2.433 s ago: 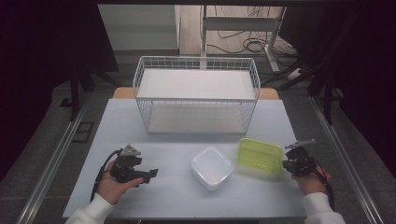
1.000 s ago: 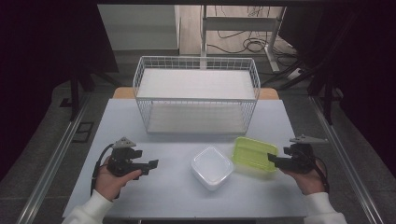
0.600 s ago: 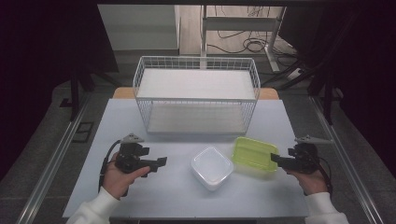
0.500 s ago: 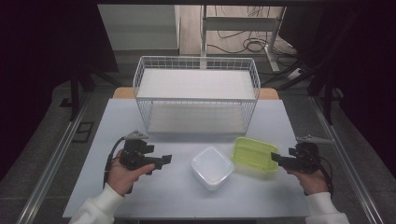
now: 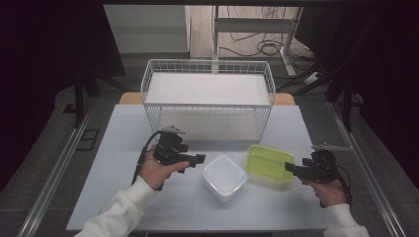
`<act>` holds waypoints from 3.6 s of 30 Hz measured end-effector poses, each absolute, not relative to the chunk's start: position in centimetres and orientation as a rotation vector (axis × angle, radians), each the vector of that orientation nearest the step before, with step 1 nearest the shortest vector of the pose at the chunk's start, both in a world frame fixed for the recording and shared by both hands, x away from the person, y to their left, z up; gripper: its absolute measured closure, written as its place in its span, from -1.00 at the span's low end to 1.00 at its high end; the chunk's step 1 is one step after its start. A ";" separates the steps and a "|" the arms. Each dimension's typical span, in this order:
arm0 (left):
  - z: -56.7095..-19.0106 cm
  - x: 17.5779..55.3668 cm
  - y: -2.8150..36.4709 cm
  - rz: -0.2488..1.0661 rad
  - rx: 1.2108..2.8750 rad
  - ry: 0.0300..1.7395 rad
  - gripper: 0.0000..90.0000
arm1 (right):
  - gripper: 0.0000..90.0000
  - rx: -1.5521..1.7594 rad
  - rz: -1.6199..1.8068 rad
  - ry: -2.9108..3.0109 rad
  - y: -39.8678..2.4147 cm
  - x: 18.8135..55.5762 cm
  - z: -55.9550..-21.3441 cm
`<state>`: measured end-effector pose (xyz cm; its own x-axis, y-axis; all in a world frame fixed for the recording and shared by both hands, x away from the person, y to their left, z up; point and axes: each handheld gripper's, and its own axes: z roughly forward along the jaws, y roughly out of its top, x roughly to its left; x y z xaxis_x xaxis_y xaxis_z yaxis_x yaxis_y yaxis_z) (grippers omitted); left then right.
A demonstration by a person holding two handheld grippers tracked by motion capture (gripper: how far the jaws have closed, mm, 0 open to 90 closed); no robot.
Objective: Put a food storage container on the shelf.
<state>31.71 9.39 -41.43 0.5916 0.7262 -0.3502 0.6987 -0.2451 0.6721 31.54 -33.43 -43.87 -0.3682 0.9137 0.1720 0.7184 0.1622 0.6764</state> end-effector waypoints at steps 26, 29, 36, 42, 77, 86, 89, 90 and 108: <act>-43.0 38.3 0.6 -0.189 2.004 1.146 -0.25 | -0.34 1.663 1.056 2.132 -34.1 32.7 -44.5; -43.6 39.0 -0.4 -0.209 2.013 1.158 -0.20 | -0.30 1.695 1.077 2.124 -34.4 32.9 -44.7; -45.4 40.4 -1.9 -0.292 2.017 1.189 -0.08 | -0.25 1.742 1.076 2.128 -34.7 33.4 -45.4; -45.8 41.0 -2.8 -0.321 2.038 1.190 0.03 | -0.21 1.774 1.051 2.139 -34.6 34.0 -45.9; -48.7 42.7 -5.5 -0.484 2.066 1.212 0.28 | 0.13 1.974 1.123 2.147 -36.3 35.1 -48.0; -48.8 42.6 -5.7 -0.516 2.071 1.211 0.44 | 0.54 2.059 1.240 2.140 -36.7 35.3 -48.6; -48.5 42.6 -5.6 -0.528 2.053 1.209 0.50 | 0.61 2.075 1.289 2.127 -36.9 35.3 -48.4; -48.3 42.6 -5.5 -0.529 2.052 1.210 0.52 | 0.63 2.078 1.294 2.122 -36.9 35.3 -48.4; -47.4 42.1 -5.3 -0.476 2.006 1.173 0.76 | 0.73 2.055 1.381 2.075 -37.3 34.9 -47.5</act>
<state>42.06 -5.27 -47.36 0.5105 0.5790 -0.6357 0.8583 -0.2982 0.4177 34.87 -37.34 -47.54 -0.1884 0.7775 0.6000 0.8536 -0.1725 0.4916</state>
